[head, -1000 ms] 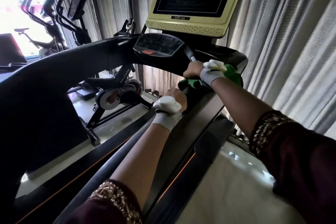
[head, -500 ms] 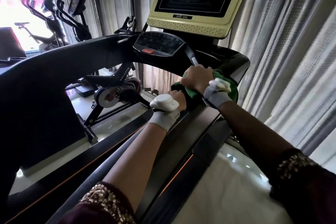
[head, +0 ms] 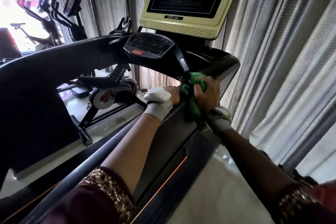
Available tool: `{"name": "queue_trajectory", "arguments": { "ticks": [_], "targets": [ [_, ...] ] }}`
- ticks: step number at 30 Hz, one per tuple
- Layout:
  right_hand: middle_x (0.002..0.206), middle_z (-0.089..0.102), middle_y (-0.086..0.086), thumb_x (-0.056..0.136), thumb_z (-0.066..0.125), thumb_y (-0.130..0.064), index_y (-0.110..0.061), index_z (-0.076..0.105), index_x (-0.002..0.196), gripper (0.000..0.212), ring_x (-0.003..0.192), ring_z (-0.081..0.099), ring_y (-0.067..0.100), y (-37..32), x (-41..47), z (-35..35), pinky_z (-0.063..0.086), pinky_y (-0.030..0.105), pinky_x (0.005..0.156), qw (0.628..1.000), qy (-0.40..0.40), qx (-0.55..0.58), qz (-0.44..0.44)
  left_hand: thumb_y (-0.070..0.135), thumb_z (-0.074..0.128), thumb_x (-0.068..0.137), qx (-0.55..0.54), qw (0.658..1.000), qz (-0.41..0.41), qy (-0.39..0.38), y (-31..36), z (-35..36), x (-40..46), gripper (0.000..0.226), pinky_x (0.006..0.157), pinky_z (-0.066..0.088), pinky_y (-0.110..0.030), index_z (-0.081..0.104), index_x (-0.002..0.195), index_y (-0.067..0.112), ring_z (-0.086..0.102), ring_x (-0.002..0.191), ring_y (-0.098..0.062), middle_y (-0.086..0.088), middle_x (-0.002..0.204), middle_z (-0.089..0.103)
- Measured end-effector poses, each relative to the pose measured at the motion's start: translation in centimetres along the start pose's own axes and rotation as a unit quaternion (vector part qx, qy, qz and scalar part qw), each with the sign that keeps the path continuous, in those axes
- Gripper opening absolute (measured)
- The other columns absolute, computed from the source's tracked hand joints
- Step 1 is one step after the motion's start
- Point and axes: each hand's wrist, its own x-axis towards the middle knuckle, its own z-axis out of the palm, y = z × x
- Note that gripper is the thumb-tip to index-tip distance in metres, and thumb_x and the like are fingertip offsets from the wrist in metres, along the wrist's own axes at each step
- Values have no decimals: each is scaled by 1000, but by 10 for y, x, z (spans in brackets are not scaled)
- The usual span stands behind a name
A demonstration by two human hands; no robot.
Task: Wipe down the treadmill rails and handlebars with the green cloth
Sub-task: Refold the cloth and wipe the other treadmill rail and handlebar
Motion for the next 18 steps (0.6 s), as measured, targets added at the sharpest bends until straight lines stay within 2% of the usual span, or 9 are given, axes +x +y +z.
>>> {"name": "queue_trajectory", "arguments": {
  "ticks": [4,6,9,11,15,18],
  "targets": [
    [118,59,2,79,48,-29,-22,65,103,30,115,45,31,5,41,2,35,40,96,994,35,-25,102,8,32,99,-6,1000,-21,-2,1,1,7,41,105,37,-39,39,138,-1,45,133,-32,-17,144,45],
    [123,56,-5,79,50,-30,-24,65,102,28,115,43,26,-1,27,8,33,41,96,996,11,-62,56,8,31,99,8,1000,-4,14,2,5,12,38,102,41,-39,44,134,-1,49,129,-33,-17,140,50],
    [127,55,-14,76,44,-36,-25,68,105,39,112,41,23,4,13,12,34,41,93,988,-65,-125,-67,9,33,99,66,997,18,35,8,7,17,34,96,46,-37,57,121,1,56,121,-32,-15,130,58],
    [129,55,-11,80,44,-34,-22,67,109,38,116,41,26,9,34,5,34,42,97,989,-75,-119,-45,9,34,99,83,996,22,41,13,9,23,33,94,48,-35,59,119,3,58,119,-30,-12,128,60],
    [122,55,6,87,50,-23,-17,64,107,25,120,43,34,-1,72,-7,33,45,105,994,-32,-57,91,11,36,98,40,997,1,70,15,10,27,34,98,44,-34,51,128,3,54,124,-29,-12,134,55],
    [121,55,8,88,49,-24,-15,64,109,27,116,47,33,-11,56,-3,35,42,102,993,-59,-89,54,12,37,97,9,997,11,81,18,11,24,34,99,44,-37,52,126,4,54,124,-32,-14,133,55]
  ]
}}
